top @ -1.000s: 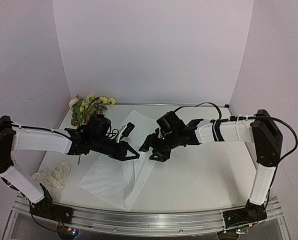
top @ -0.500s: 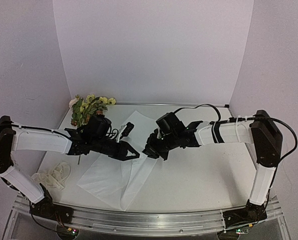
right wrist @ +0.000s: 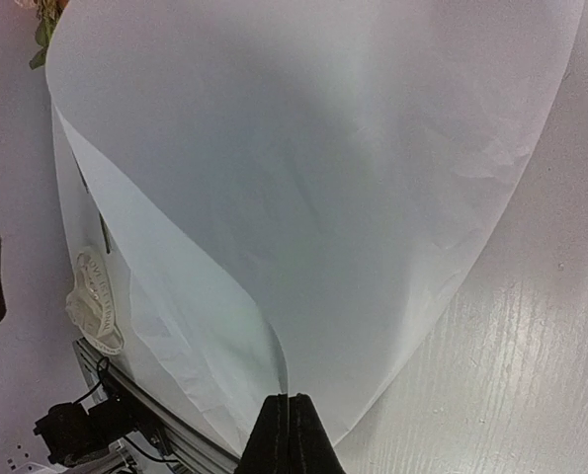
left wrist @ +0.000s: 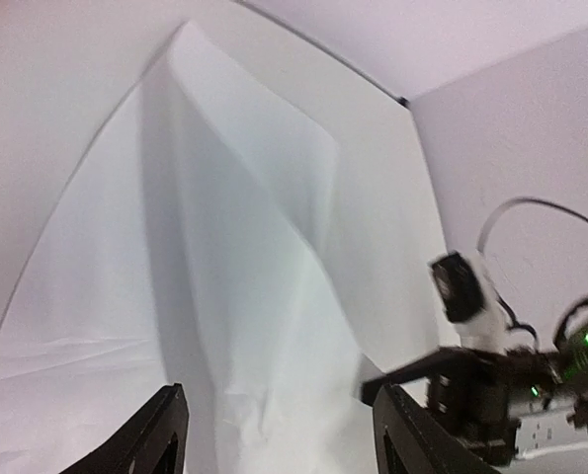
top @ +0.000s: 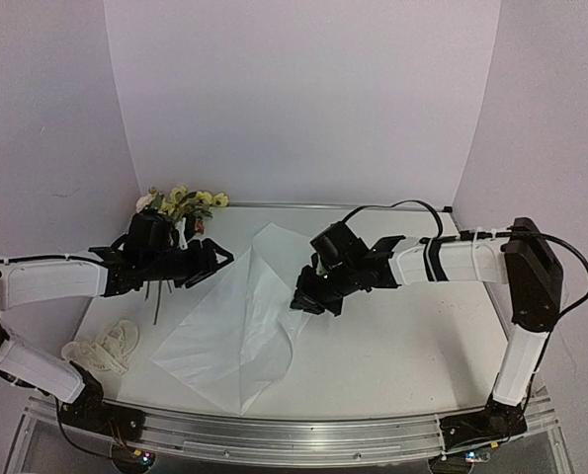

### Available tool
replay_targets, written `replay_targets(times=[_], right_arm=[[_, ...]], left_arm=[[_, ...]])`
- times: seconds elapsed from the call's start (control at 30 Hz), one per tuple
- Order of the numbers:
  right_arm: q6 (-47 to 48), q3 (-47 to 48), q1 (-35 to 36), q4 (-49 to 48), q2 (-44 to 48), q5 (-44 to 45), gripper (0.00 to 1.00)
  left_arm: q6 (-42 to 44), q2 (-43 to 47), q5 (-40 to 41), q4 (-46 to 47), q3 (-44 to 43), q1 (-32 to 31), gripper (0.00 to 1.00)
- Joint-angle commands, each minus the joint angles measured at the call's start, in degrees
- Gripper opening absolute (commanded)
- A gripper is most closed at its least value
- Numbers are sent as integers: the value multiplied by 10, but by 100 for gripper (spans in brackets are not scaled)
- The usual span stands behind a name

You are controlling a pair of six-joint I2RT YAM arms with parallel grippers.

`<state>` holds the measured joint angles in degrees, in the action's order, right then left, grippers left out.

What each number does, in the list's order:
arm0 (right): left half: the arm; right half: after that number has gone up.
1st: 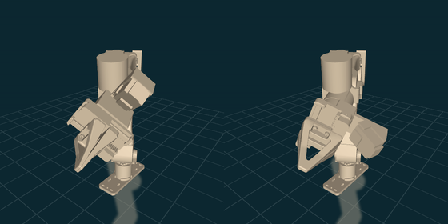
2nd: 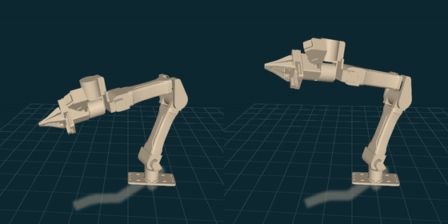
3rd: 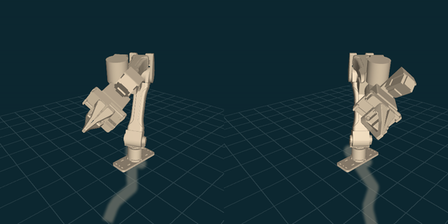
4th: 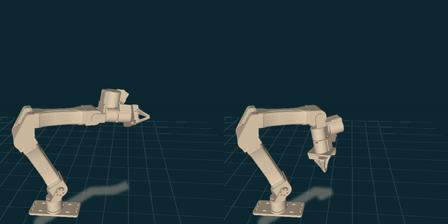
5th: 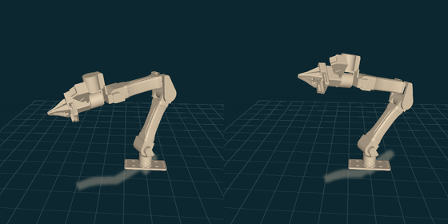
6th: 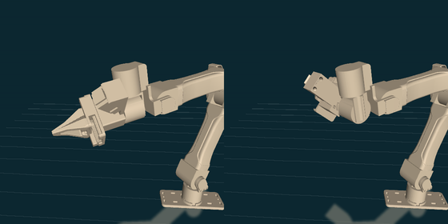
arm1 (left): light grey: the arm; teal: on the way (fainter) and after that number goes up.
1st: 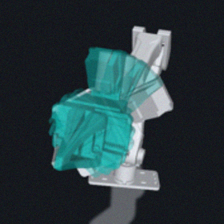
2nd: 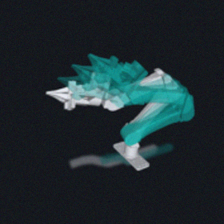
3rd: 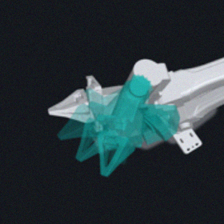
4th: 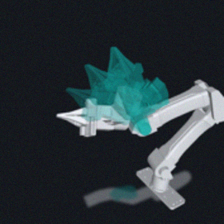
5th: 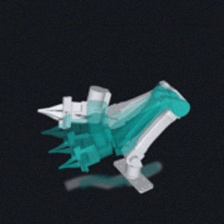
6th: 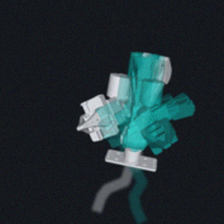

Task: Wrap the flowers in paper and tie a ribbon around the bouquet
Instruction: Pass from the left arm to the right, then unfold the corner of the folded wrapping paper at the center of the board.

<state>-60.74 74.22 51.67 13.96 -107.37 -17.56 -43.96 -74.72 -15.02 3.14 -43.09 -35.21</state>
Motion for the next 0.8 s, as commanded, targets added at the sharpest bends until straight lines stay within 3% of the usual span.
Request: replay_targets(times=[0.0, 0.37, 0.77], right_arm=[[34, 15, 12, 26, 32, 42, 0], [53, 45, 22, 74, 33, 83, 0], [77, 24, 22, 116, 86, 132, 0]], left_arm=[[-69, -63, 31, -38, -3, 20, 67], [-115, -195, -7, 80, 8, 37, 67], [-144, -236, 22, 93, 33, 49, 68]])
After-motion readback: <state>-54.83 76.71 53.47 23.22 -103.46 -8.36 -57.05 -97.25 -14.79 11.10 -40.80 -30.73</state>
